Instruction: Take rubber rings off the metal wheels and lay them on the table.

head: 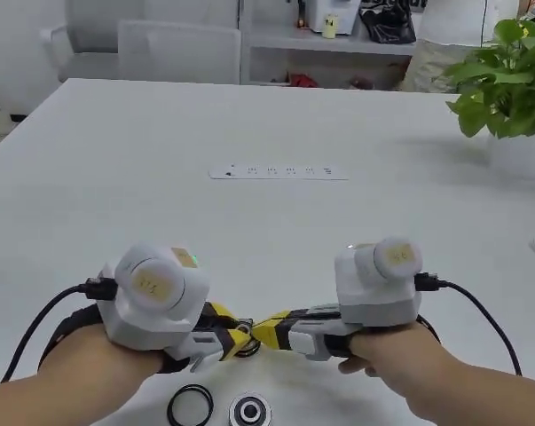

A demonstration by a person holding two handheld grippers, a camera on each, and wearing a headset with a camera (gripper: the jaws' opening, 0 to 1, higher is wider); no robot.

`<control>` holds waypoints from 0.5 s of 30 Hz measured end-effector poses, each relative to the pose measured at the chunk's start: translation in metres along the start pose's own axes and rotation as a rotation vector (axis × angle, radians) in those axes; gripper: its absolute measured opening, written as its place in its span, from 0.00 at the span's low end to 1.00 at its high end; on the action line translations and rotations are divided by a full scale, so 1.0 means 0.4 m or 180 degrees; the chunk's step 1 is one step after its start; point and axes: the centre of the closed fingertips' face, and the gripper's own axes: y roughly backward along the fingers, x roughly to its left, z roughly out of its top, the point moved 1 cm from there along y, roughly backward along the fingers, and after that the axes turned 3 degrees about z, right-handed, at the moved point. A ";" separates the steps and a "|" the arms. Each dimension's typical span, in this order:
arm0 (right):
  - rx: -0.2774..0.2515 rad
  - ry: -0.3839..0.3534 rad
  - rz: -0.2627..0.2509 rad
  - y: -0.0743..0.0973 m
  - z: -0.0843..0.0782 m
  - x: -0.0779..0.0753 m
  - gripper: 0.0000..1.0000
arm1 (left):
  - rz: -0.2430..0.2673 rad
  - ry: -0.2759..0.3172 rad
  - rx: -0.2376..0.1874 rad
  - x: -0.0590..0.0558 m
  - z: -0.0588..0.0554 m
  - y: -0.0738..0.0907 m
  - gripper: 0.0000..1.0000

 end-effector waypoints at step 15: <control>-0.0071 0.0023 -0.0009 0.002 0.012 0.003 0.00 | -0.0012 -0.0027 0.0006 -0.004 0.001 0.000 0.13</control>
